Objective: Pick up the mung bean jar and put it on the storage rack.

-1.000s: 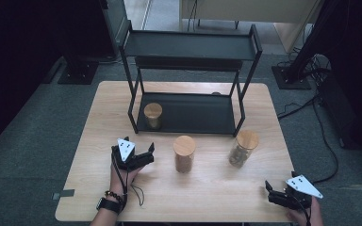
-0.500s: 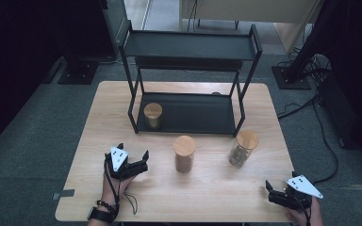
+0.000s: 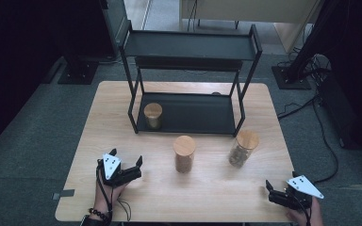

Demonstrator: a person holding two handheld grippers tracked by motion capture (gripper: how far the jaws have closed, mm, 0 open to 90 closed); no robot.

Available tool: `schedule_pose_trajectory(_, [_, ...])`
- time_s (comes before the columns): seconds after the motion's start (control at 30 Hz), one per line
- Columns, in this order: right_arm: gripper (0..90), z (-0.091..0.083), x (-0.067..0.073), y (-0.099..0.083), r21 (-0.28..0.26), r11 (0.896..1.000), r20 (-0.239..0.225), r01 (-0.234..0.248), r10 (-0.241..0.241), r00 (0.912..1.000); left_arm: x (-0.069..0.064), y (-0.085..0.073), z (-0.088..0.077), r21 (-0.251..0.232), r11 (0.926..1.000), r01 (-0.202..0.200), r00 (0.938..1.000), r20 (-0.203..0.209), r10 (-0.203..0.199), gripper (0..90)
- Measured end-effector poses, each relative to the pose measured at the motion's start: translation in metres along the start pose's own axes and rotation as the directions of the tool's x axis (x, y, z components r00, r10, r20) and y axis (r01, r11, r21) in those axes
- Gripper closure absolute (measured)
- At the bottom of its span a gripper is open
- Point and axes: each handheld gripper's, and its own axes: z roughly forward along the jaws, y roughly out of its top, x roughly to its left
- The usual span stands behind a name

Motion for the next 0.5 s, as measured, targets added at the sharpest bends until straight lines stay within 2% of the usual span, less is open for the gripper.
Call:
schedule_pose_trajectory(0.17, [0.0,0.000,0.000,0.000,-0.002,1.000,0.002,-0.001,0.001,1.0000,0.005,-0.002,-0.008,0.002,0.9999,0.010,0.9999,0.000,-0.010,0.0])
schedule_pose_trajectory(0.5, [0.0,-0.001,-0.001,0.000,-0.009,1.000,0.002,-0.009,0.009,1.0000,0.014,-0.007,-0.023,0.017,0.9999,-0.002,1.0000,-0.010,0.002,0.0])
